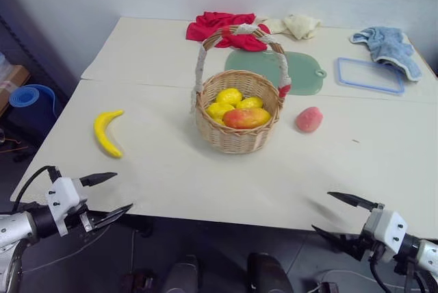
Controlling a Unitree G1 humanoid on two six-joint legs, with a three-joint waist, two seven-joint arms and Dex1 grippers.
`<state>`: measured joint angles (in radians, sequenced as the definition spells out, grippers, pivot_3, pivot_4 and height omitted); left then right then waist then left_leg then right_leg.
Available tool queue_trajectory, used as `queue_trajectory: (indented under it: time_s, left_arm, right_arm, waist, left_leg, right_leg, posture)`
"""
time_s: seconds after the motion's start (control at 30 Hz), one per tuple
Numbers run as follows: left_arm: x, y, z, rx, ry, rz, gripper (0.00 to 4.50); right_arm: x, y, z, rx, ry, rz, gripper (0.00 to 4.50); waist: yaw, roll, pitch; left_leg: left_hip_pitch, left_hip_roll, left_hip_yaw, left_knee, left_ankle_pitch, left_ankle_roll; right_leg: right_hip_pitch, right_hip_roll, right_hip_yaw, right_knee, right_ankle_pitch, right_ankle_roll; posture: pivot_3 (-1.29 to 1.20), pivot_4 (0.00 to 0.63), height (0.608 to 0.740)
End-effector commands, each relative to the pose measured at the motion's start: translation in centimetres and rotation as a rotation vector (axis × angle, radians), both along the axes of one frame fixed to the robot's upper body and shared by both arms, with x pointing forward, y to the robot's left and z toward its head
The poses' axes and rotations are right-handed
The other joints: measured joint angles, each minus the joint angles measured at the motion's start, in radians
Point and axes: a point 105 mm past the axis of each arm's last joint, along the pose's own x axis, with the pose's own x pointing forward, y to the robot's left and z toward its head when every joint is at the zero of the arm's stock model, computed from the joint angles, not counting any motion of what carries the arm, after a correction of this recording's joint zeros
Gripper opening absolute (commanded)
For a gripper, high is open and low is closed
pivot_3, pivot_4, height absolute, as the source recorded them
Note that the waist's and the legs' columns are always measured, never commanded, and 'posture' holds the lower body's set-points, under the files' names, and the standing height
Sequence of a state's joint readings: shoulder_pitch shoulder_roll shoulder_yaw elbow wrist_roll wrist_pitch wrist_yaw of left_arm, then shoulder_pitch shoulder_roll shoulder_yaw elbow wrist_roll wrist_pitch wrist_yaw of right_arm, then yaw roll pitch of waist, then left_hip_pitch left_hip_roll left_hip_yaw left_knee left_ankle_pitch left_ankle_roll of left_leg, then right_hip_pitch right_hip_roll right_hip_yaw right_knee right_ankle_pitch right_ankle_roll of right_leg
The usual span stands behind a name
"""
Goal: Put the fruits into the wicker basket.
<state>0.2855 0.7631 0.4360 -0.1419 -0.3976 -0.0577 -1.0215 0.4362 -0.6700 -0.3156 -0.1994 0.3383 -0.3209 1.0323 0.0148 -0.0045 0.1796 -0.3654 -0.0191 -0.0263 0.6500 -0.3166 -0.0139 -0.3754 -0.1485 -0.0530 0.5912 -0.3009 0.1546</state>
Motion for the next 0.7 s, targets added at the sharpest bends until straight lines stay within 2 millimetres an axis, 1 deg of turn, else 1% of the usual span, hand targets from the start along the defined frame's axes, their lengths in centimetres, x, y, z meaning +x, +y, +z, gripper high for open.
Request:
queue_trajectory:
  time_s: [0.03, 0.23, 0.33, 0.4, 0.47, 0.5, 0.57, 0.6, 0.63, 0.7]
  left_arm:
    - [0.5, -0.4, 0.3, -0.007, -0.023, -0.015, 4.5]
    - [0.8, -0.8, 0.9, -0.077, 0.029, -0.018, 4.5]
    - [1.0, -0.8, 1.0, -0.109, 0.043, -0.012, 4.5]
    - [1.0, -0.4, 1.3, -0.129, 0.049, 0.006, 4.5]
    - [0.8, 0.2, 1.2, -0.132, 0.086, 0.026, 4.5]
    - [0.6, 0.8, 1.2, -0.128, 0.117, 0.036, 4.5]
    - [0.4, 3.6, 1.4, -0.153, 0.192, 0.141, 4.5]
    - [0.4, 4.8, 1.8, -0.18, 0.212, 0.193, 4.5]
    - [0.5, 5.5, 2.0, -0.2, 0.223, 0.226, 4.5]
    - [0.2, 9.5, 2.5, -0.33, 0.319, 0.448, 4.5]
  right_arm:
    - [0.7, 0.0, 0.8, 0.019, -0.038, -0.005, 4.48]
    - [1.6, 1.0, 2.0, 0.073, -0.073, 0.024, 4.48]
    - [1.5, 1.7, 1.9, 0.083, -0.051, 0.057, 4.48]
    - [1.4, 2.8, 2.2, 0.099, -0.055, 0.109, 4.48]
    - [1.5, 4.1, 3.1, 0.131, -0.079, 0.152, 4.48]
    - [1.6, 4.9, 3.8, 0.15, -0.099, 0.169, 4.48]
    - [1.4, 7.2, 5.8, 0.219, -0.182, 0.257, 4.48]
    - [1.3, 7.9, 6.4, 0.246, -0.196, 0.278, 4.48]
    - [1.3, 8.3, 6.7, 0.261, -0.2, 0.288, 4.48]
    - [1.5, 9.2, 8.1, 0.323, -0.221, 0.3, 4.48]
  waist:
    - [0.002, 0.0, 0.0]
    - [0.006, 0.0, 0.0]
    - [0.006, 0.0, 0.0]
    - [0.006, 0.0, 0.0]
    - [0.004, 0.0, 0.0]
    - [0.002, 0.0, 0.0]
    - [-0.004, 0.0, 0.0]
    - [-0.007, 0.0, 0.0]
    - [-0.01, 0.0, 0.0]
    - [-0.013, -0.001, 0.001]
  left_leg:
    - [0.0, 0.0, 0.0, 0.0, 0.0, 0.0]
    - [0.0, 0.0, 0.001, 0.001, 0.0, 0.0]
    - [0.0, 0.0, 0.001, 0.001, 0.0, 0.0]
    - [0.0, 0.0, 0.001, 0.001, 0.0, 0.0]
    - [0.0, 0.0, 0.001, 0.001, 0.0, 0.0]
    - [0.0, 0.001, 0.001, 0.001, 0.0, 0.0]
    - [0.0, 0.002, 0.001, 0.001, -0.001, -0.001]
    - [0.0, 0.002, 0.001, 0.001, -0.001, -0.001]
    - [0.001, 0.003, 0.001, 0.001, -0.001, -0.001]
    - [0.001, 0.003, 0.001, 0.001, -0.001, -0.002]
  right_leg:
    - [0.0, 0.0, 0.0, 0.0, 0.0, 0.0]
    - [0.0, 0.0, 0.001, 0.0, 0.0, 0.0]
    - [0.0, 0.0, 0.001, 0.0, 0.0, 0.0]
    - [0.0, 0.0, 0.001, 0.0, 0.0, 0.0]
    - [0.0, 0.0, 0.001, 0.0, 0.0, 0.0]
    - [0.0, 0.0, 0.001, 0.001, 0.0, 0.0]
    - [-0.001, 0.001, 0.001, 0.001, 0.0, 0.0]
    - [-0.001, 0.002, 0.001, 0.002, 0.0, 0.0]
    - [-0.001, 0.002, 0.001, 0.003, -0.001, -0.001]
    - [-0.001, 0.002, 0.001, 0.003, -0.001, -0.002]
  posture:
    - [0.0, 0.15, 0.74]
    - [0.0, 0.15, 0.74]
    - [0.0, 0.15, 0.74]
    - [0.0, 0.15, 0.74]
    - [0.0, 0.15, 0.74]
    - [0.0, 0.15, 0.74]
    - [0.0, 0.15, 0.74]
    - [0.0, 0.15, 0.74]
    - [0.0, 0.15, 0.74]
    - [0.0, 0.15, 0.74]
